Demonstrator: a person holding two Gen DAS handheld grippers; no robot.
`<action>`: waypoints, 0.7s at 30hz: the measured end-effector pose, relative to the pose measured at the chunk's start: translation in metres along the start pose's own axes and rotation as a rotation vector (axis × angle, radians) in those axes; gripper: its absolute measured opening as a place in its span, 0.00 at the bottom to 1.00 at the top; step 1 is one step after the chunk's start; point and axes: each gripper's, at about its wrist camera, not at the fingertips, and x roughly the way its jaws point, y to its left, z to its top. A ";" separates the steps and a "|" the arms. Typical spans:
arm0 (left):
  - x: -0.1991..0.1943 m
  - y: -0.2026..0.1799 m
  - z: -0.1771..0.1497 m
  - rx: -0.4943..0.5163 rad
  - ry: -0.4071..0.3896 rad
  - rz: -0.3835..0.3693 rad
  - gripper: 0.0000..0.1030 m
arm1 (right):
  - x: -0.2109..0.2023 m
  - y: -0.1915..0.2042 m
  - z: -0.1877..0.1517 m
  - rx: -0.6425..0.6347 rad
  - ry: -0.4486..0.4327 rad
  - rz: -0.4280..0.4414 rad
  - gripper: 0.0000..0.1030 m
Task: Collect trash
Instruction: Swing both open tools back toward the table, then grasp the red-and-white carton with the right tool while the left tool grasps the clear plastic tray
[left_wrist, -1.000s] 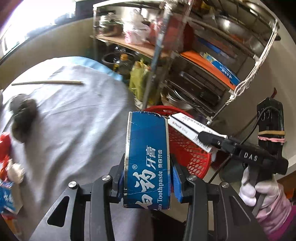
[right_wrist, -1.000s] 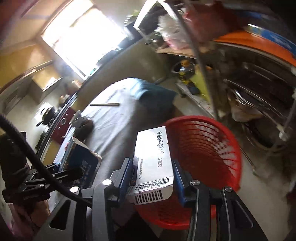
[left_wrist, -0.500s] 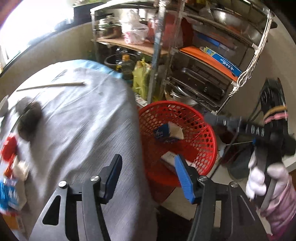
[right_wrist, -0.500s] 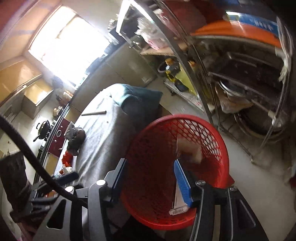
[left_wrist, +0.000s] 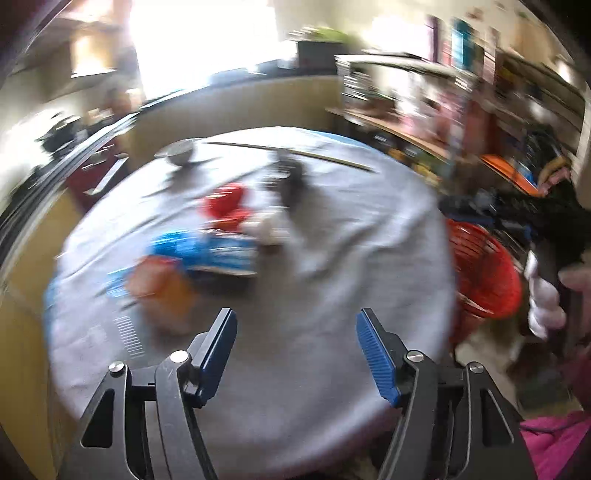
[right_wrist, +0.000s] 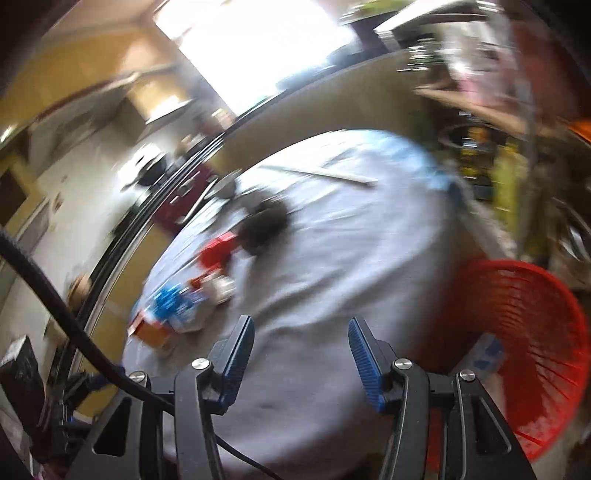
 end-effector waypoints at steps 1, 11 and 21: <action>-0.001 0.014 -0.001 -0.026 -0.006 0.018 0.68 | 0.010 0.018 0.000 -0.037 0.020 0.024 0.55; 0.006 0.131 -0.033 -0.281 0.023 0.203 0.72 | 0.091 0.123 -0.010 -0.195 0.199 0.199 0.57; 0.036 0.151 -0.049 -0.419 0.094 0.137 0.72 | 0.138 0.167 -0.020 -0.295 0.291 0.208 0.57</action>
